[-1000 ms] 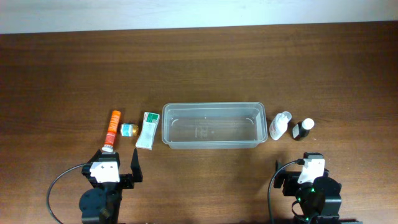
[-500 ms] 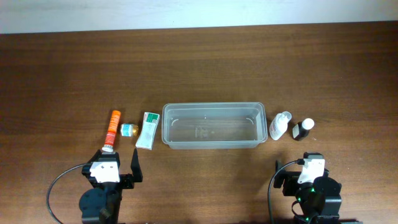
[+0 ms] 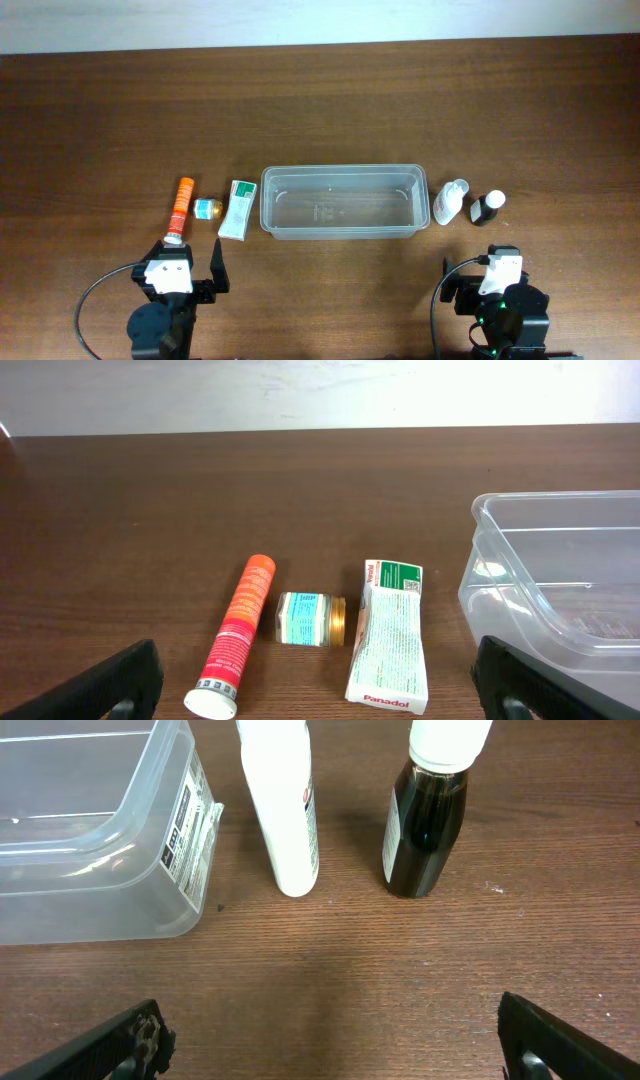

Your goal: Pack container

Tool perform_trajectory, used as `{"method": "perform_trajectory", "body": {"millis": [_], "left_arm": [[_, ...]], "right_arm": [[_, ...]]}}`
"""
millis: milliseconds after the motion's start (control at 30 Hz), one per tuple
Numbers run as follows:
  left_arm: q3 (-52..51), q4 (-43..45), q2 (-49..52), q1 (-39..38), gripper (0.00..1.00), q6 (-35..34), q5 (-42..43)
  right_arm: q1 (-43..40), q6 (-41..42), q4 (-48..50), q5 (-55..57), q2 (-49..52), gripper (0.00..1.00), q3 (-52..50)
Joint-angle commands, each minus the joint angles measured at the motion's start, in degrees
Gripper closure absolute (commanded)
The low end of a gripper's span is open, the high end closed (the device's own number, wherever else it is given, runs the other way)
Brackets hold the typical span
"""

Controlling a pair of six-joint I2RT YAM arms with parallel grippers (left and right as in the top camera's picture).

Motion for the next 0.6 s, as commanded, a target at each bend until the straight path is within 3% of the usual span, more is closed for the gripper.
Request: {"method": "perform_trajectory", "body": {"millis": [0, 567], "left_arm": [[-0.44, 0.35, -0.59, -0.24, 0.0, -0.13, 0.61], [-0.42, 0.09, -0.44, -0.24, 0.0, -0.15, 2.82]], "right_arm": [[-0.37, -0.02, 0.04, -0.09, -0.57, 0.02, -0.57], [-0.37, -0.02, 0.04, -0.09, -0.59, 0.02, -0.57]]}}
